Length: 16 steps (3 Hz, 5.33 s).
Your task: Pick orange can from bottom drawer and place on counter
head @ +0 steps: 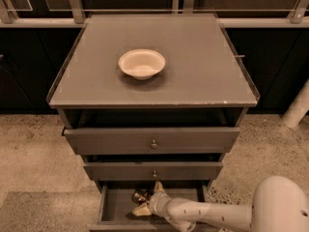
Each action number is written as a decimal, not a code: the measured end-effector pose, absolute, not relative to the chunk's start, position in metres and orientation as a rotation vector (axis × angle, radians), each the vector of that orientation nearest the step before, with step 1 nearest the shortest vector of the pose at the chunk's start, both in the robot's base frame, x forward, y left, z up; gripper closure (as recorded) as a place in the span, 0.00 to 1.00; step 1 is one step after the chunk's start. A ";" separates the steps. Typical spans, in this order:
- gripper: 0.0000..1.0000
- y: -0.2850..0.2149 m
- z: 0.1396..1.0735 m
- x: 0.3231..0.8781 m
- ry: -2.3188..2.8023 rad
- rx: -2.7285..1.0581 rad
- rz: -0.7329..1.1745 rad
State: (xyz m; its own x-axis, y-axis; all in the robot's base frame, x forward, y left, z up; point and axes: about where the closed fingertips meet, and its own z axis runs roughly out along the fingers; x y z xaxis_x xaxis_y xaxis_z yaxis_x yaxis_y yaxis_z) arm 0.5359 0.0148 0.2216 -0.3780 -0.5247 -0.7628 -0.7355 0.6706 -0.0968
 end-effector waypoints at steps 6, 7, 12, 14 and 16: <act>0.00 0.017 0.146 0.567 2.146 -0.899 0.411; 0.00 0.016 0.130 0.561 2.173 -0.876 0.417; 1.00 0.019 0.150 0.556 2.146 -0.929 0.433; 1.00 -0.015 0.202 0.497 2.214 -1.070 0.547; 1.00 -0.036 0.239 0.458 2.233 -1.111 0.624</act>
Offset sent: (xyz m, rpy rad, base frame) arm 0.0242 0.0037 -0.0315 0.0471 0.0168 -0.0040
